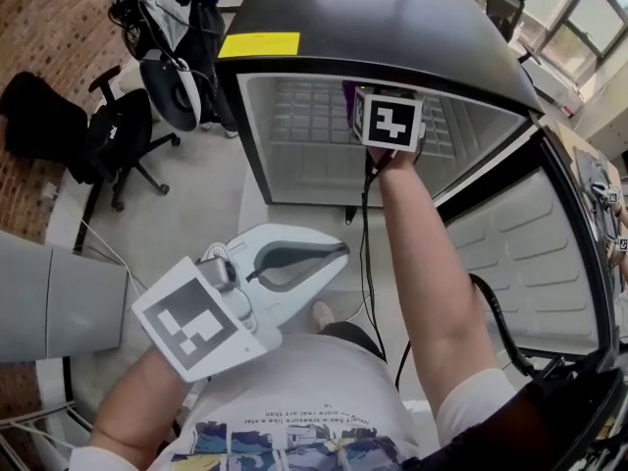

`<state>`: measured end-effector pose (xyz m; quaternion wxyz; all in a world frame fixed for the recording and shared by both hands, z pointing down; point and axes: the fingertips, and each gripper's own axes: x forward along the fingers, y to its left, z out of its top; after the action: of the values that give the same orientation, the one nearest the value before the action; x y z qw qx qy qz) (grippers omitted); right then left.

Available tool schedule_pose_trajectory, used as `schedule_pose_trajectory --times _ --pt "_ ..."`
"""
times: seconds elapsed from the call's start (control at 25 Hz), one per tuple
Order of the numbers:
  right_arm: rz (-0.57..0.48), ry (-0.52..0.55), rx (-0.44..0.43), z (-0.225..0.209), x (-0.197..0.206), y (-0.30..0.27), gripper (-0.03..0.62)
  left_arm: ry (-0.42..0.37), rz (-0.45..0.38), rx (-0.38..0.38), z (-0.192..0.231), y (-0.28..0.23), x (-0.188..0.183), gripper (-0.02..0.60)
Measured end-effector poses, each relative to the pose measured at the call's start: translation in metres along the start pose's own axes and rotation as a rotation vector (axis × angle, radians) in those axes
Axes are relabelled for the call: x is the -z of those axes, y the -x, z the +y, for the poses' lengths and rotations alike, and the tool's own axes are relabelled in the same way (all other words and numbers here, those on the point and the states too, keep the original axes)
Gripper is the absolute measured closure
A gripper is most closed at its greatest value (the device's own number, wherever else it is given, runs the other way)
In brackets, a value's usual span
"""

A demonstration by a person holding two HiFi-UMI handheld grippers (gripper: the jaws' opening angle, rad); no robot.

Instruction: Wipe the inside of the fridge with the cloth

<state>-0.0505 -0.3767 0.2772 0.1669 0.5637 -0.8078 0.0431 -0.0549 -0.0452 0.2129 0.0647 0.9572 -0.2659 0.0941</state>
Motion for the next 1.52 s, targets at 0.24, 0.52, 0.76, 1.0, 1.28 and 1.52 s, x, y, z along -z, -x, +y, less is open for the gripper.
schedule_pose_trajectory --times 0.24,0.52,0.76,1.0,1.28,1.52 --pt "0.018 -0.020 0.096 -0.050 0.008 0.009 0.539 -0.005 0.000 0.045 -0.006 -0.014 -0.001 0.577" --pt "0.050 -0.039 0.185 -0.092 0.017 0.019 0.539 -0.006 -0.004 0.083 -0.006 -0.025 -0.003 0.577" --pt "0.065 -0.004 0.253 -0.114 0.021 0.028 0.539 -0.003 -0.010 0.108 -0.004 -0.032 -0.004 0.577" --pt "0.024 0.022 0.254 -0.105 0.011 0.038 0.539 0.013 0.008 0.112 -0.002 -0.024 -0.002 0.575" --pt "-0.133 -0.063 0.051 -0.033 -0.027 0.062 0.539 0.006 -0.022 0.091 0.002 -0.005 0.000 0.576" --pt "-0.137 -0.138 -0.142 0.015 -0.032 0.074 0.539 0.019 -0.003 0.054 -0.016 -0.009 -0.008 0.577"
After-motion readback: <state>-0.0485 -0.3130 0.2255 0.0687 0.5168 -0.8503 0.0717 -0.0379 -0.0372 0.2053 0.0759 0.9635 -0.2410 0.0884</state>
